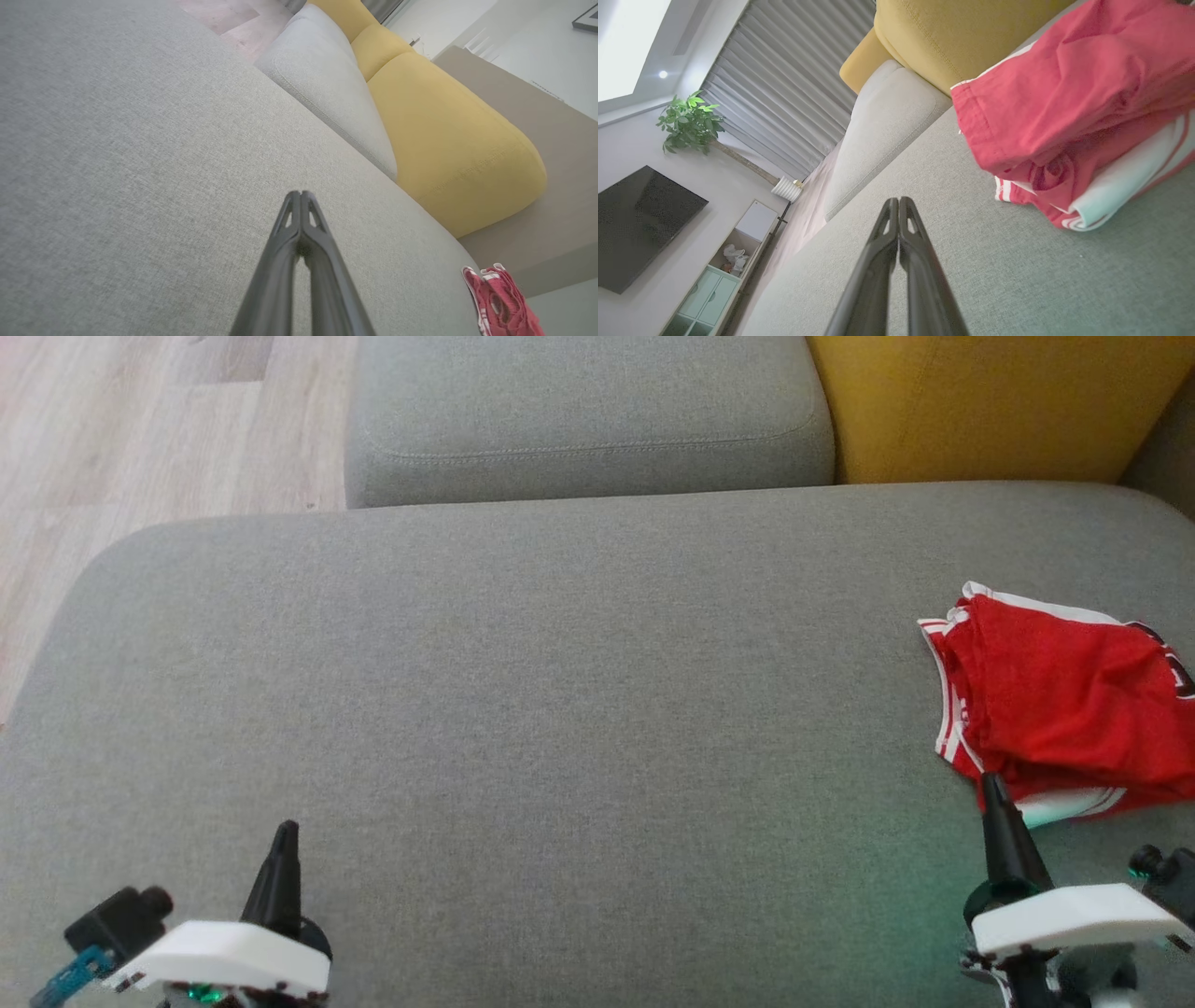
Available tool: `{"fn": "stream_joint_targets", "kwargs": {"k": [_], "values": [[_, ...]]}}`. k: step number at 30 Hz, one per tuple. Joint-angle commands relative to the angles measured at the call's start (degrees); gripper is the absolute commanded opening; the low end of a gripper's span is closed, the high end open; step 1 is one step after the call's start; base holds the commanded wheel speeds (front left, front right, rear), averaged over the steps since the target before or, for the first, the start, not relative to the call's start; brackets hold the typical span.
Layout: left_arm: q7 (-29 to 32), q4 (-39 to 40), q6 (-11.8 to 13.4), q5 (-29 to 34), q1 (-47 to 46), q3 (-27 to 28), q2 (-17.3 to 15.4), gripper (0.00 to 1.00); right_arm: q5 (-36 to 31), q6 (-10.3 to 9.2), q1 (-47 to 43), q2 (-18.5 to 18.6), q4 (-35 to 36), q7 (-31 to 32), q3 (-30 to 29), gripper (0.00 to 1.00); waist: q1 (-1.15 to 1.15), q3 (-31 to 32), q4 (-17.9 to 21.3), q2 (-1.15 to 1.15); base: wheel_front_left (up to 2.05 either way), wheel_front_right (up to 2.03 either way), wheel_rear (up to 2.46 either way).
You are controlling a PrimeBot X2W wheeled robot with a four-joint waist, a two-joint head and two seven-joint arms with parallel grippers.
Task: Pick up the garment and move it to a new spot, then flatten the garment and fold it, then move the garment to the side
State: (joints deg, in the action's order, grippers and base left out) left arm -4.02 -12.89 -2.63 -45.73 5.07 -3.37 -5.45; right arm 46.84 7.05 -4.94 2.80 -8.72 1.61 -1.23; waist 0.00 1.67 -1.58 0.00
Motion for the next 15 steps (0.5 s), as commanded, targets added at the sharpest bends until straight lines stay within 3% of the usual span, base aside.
{"fn": "stream_joint_targets", "kwargs": {"k": [1, 15], "values": [[0.4, 1.7, -0.6, -1.3, -3.7, 1.4, -0.4, 0.00, 1.5, 0.22, 3.2, 1.2, 1.5, 0.2, 0.1, 0.00, 0.00, 0.0, 0.0, 0.00, 0.00, 0.00, 0.00], [2.5, 1.1, -1.5, -10.6, -5.3, 3.2, 0.2, 0.00, 10.9, 0.26, 4.8, 1.4, 0.1, 0.8, -0.5, 0.00, 0.00, -0.4, 0.3, 0.00, 0.00, 0.00, 0.00]]}}
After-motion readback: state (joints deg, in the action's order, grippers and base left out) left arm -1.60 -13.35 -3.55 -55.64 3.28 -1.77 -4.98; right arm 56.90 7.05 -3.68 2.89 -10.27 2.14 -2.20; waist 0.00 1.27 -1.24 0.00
